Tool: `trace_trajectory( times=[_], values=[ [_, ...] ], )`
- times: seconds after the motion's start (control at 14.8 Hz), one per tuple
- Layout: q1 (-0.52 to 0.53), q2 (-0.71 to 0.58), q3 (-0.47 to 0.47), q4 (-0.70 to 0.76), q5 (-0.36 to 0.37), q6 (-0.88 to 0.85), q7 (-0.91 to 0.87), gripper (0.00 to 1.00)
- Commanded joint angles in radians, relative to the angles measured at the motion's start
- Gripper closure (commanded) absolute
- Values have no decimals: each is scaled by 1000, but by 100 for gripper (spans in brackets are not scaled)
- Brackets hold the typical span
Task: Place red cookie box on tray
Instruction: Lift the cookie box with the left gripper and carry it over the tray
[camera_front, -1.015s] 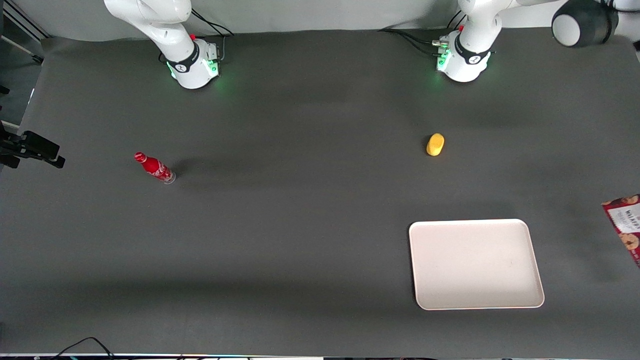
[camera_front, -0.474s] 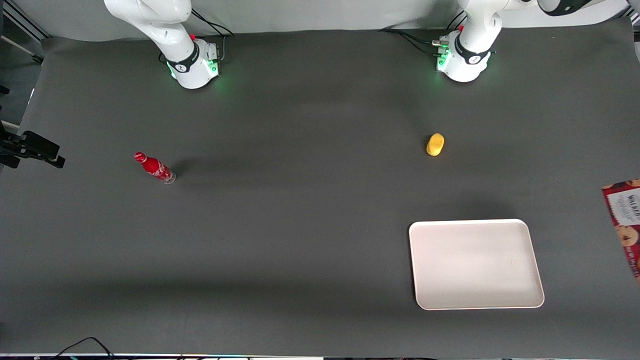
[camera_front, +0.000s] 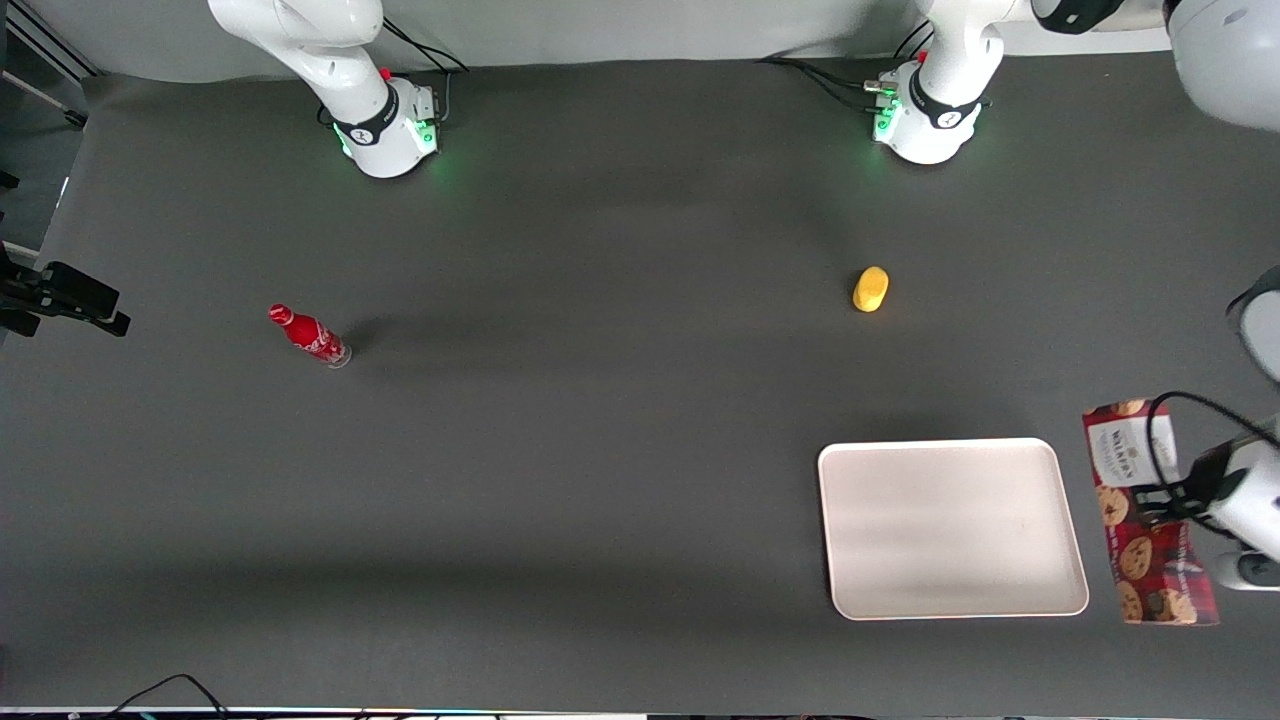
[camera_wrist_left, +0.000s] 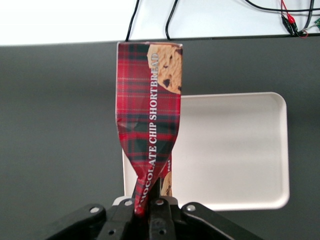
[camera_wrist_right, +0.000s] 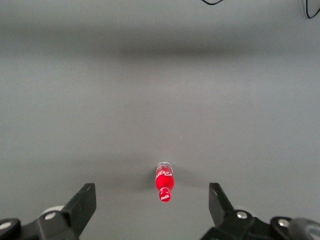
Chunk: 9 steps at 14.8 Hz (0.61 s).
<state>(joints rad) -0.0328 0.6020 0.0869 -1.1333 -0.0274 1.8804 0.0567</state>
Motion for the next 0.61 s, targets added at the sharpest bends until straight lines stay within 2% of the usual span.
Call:
trace_trajectory(
  times=[0.0, 0.14, 0.34, 0.54],
  values=[
    [13, -27, -9, -176, 24, 173, 2, 100],
    [20, -27, -6, -236, 21, 232, 21, 100],
    [28, -40, 7, -386, -29, 397, 63, 100],
    [28, -39, 8, -505, -37, 586, 80, 100]
  ],
)
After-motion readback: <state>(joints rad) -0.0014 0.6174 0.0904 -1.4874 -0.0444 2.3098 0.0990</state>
